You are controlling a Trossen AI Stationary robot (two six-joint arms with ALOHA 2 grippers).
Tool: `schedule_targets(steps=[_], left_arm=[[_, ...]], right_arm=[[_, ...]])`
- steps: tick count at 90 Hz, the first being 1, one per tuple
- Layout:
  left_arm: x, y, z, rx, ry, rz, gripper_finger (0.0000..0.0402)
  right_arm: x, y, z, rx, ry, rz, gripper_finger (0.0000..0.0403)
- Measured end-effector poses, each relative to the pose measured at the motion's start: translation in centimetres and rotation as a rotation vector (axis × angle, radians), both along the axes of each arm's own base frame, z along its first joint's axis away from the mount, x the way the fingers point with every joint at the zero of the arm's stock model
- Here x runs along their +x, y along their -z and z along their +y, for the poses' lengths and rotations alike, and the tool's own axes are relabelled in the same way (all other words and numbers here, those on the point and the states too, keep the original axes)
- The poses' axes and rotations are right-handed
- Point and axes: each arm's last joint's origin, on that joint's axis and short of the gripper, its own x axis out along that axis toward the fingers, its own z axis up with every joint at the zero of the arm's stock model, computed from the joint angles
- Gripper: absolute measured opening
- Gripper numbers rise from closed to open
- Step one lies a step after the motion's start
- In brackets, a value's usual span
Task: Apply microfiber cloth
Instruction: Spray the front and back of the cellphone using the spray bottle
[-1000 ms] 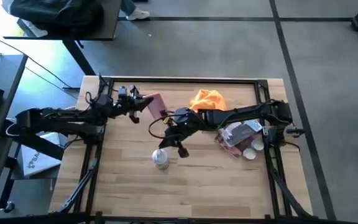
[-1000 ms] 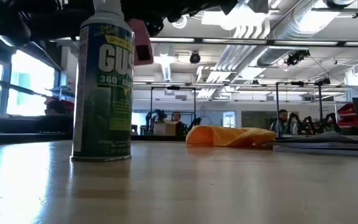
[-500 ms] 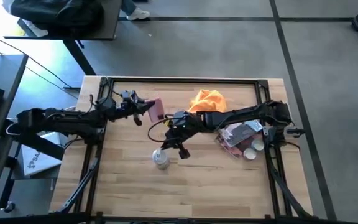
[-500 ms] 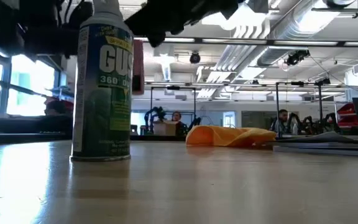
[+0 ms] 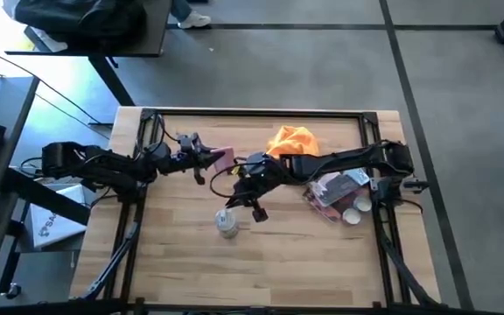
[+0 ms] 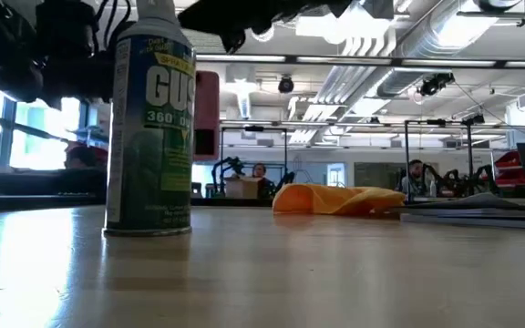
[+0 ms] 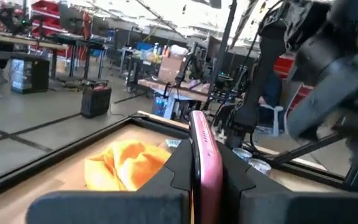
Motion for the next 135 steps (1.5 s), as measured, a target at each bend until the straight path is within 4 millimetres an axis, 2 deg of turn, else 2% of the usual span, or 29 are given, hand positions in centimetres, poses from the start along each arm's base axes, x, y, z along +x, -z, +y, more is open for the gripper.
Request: schedule_targets(steps=[13,22,37,50,88,115,135], left_arm=[[0.3,-0.6,0.0,0.026,0.016,-0.019,0.0008],[0.3,-0.8,0.0,0.033,0.025,-0.037,0.0008],[0.3,-0.8,0.0,0.034,0.027,-0.038,0.0008],[0.3,-0.8,0.0,0.034,0.027,-0.042,0.0008],[0.3,-0.8,0.0,0.042,0.027,-0.040,0.0008],[-0.3,-1.9,-0.2,0.099,0.025,-0.072,0.0008],[-0.8,-1.7,-0.3,0.069,0.019,0.021,0.0008]], right_arm=[[0.0,-1.7,0.4,-0.055,0.011,-0.035,0.0000],[0.3,-1.9,0.8,-0.065,0.002,-0.076,0.0000],[1.6,0.1,1.0,-0.042,0.010,-0.060,0.0000],[2.1,0.6,1.0,-0.019,0.007,-0.067,0.0000],[1.7,1.1,1.0,-0.017,0.014,0.011,0.0000],[0.3,-0.6,0.8,-0.061,0.044,0.022,0.0000],[0.2,-0.9,0.8,-0.075,0.048,0.007,0.0000]])
